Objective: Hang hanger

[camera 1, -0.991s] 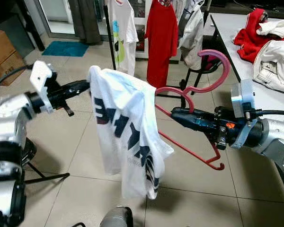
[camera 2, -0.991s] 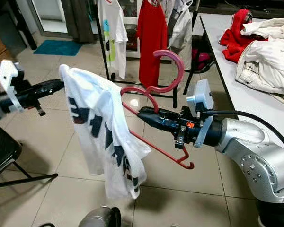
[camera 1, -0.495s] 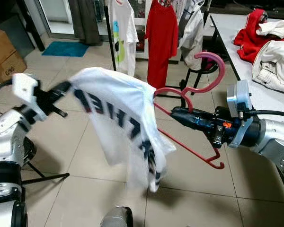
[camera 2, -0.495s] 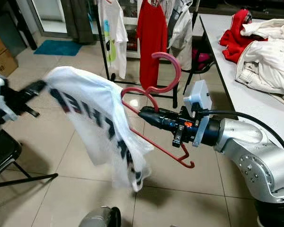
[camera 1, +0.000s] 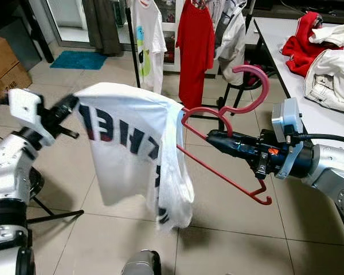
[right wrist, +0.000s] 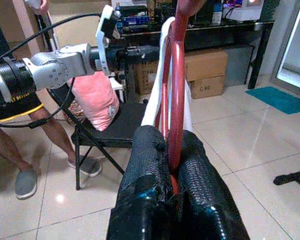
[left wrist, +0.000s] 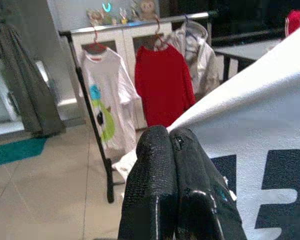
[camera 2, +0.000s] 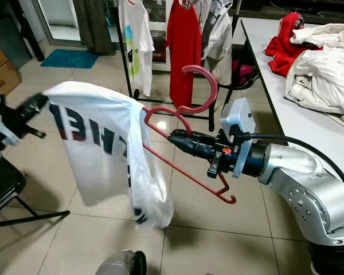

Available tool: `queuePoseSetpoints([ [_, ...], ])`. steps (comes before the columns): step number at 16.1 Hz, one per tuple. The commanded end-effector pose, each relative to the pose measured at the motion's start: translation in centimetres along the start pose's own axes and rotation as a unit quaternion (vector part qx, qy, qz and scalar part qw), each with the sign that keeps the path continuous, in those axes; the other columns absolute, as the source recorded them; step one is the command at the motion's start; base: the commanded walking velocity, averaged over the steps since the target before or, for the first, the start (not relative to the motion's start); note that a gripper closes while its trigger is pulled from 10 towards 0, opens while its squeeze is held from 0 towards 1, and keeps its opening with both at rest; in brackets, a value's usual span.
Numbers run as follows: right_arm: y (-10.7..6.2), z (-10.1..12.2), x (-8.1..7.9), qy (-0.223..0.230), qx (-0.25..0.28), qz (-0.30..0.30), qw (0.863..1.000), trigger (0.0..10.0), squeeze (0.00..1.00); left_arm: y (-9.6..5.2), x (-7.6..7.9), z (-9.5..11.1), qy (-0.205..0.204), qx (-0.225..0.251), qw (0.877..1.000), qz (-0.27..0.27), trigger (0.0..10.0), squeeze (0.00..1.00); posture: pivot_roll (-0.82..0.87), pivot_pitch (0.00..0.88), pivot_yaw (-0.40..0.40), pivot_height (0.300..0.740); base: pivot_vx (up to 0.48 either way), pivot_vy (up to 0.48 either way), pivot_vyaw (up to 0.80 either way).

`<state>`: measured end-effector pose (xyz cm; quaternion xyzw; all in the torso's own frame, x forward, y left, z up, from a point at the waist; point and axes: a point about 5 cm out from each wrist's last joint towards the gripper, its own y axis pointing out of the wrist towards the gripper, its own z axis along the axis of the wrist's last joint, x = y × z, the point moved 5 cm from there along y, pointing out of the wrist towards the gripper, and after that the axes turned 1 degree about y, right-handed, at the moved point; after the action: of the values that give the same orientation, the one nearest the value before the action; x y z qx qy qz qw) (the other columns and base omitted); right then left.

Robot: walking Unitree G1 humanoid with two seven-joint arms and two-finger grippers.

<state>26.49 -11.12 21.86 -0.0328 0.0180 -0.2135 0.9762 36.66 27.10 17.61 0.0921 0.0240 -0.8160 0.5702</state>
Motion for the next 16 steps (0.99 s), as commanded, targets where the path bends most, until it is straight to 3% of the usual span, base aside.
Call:
queuePoseSetpoints([
  [1,0.0,0.6,0.0,-0.013,0.010,0.002,1.000,10.0,0.00,0.0,1.0,-0.8,0.007,-0.027,0.999,-0.027,10.0,0.00,0.06,0.046,0.050,0.740,0.000,0.000,0.00],
  [2,0.0,0.6,0.0,-0.012,0.009,0.001,1.000,10.0,0.00,-0.1,1.5,-1.4,0.005,-0.043,0.998,-0.042,10.0,1.00,0.07,0.047,0.049,0.740,0.000,0.000,0.00],
  [5,0.1,0.4,0.4,-0.012,0.003,-0.010,1.000,10.0,0.00,-1.1,0.1,-2.7,0.007,-0.086,0.996,-0.020,10.0,1.00,0.07,0.050,0.047,0.740,0.000,0.000,0.00],
  [9,0.0,0.0,2.4,-0.025,-0.020,-0.063,0.997,10.0,0.00,-2.3,-1.5,-2.4,0.009,-0.100,0.995,-0.018,10.0,1.00,0.07,0.046,0.045,0.740,0.000,0.000,0.00],
  [11,0.1,-0.8,2.4,-0.054,-0.063,-0.056,0.995,10.0,0.00,0.3,0.7,3.6,-0.004,-0.009,0.992,-0.125,10.0,1.00,0.08,0.042,0.036,0.740,0.000,0.000,0.00],
  [13,0.2,-0.9,2.3,-0.064,-0.075,-0.051,0.994,10.0,0.00,1.4,2.5,5.8,-0.003,0.016,0.982,-0.189,10.0,1.00,0.08,0.041,0.033,0.740,0.000,0.000,0.00],
  [14,0.3,-0.9,2.3,-0.071,-0.082,-0.048,0.993,10.0,0.00,2.2,4.4,7.4,0.008,0.022,0.967,-0.254,10.0,1.00,0.07,0.039,0.033,0.740,0.000,0.000,0.00],
  [15,0.5,-0.8,2.2,-0.084,-0.092,-0.038,0.991,10.0,0.00,2.7,7.1,9.0,0.023,0.016,0.938,-0.347,10.0,1.00,0.07,0.040,0.039,0.740,0.000,0.000,0.00],
  [16,0.7,-0.8,2.0,-0.094,-0.100,-0.030,0.990,10.0,0.00,2.9,8.7,9.9,0.031,0.010,0.915,-0.403,10.0,1.00,0.07,0.039,0.041,0.740,0.000,0.000,0.00],
])
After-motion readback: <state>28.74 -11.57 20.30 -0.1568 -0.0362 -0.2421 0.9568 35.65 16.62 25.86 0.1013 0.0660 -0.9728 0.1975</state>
